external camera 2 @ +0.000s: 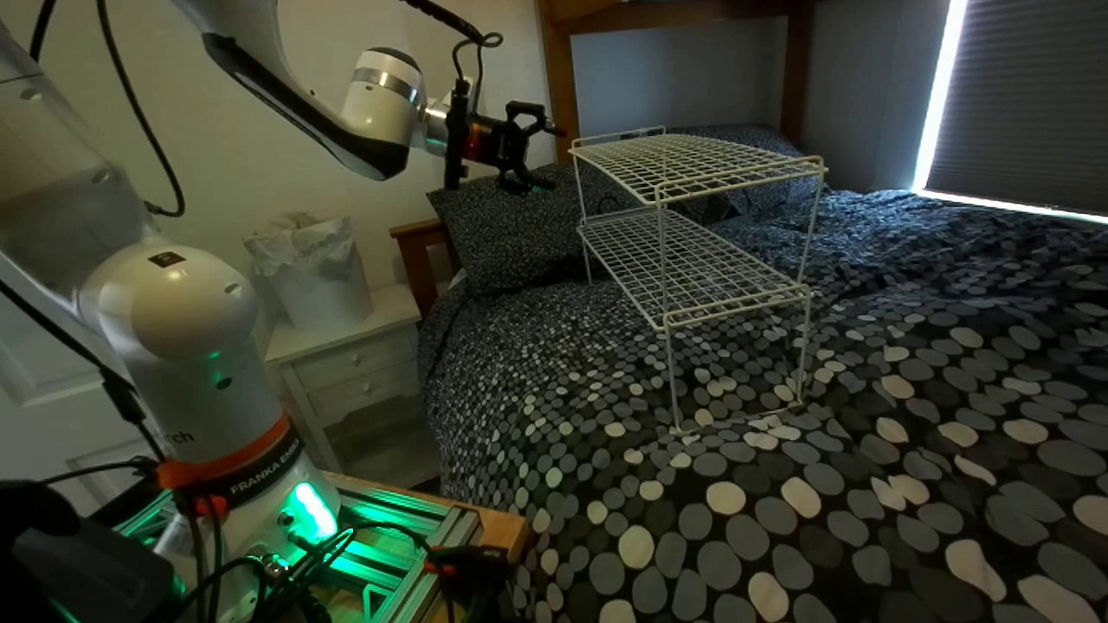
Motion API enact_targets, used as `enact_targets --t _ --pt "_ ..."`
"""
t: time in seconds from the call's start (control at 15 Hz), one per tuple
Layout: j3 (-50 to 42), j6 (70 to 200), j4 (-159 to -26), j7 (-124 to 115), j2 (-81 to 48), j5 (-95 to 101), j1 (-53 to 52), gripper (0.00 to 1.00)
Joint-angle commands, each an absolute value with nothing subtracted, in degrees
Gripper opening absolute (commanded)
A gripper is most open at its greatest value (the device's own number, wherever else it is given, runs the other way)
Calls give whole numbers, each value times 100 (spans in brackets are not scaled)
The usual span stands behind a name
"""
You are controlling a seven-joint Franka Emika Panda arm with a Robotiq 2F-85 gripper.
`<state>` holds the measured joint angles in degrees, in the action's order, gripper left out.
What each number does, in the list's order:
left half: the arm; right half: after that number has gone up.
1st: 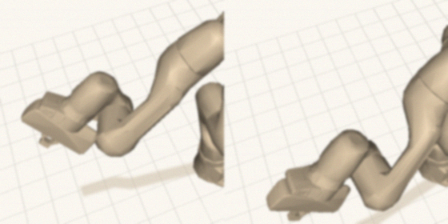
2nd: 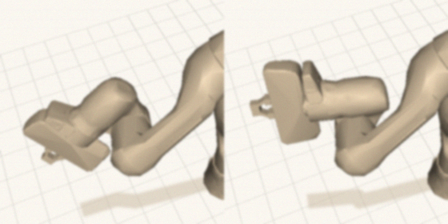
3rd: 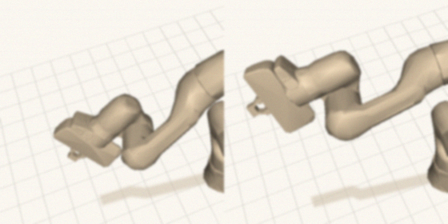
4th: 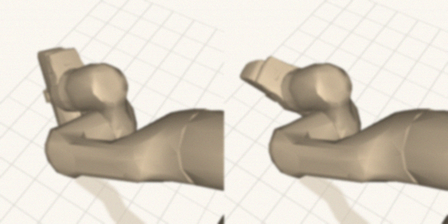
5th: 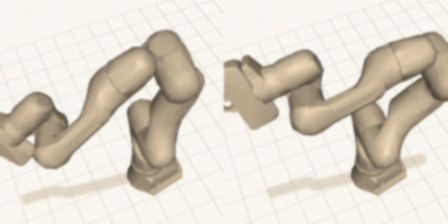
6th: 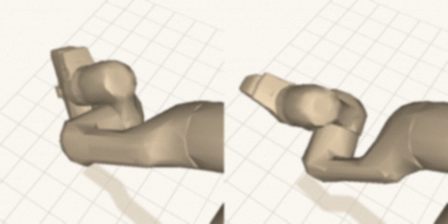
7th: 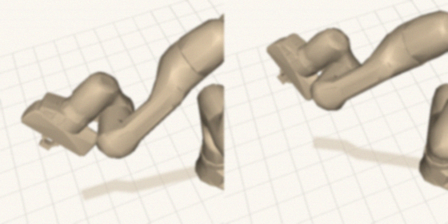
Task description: Move the white stand to the right
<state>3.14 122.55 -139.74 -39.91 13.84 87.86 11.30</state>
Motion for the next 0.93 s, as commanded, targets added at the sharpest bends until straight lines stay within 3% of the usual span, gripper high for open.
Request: enact_targets --t 0.0,0.13,0.87 --pt "482 12050 -13717 -4968 765 10390 1468 100" --pt "-13 12068 -13830 -4799 969 10237 961 100" --pt "11 11887 -13629 -5339 547 10907 1060 100"
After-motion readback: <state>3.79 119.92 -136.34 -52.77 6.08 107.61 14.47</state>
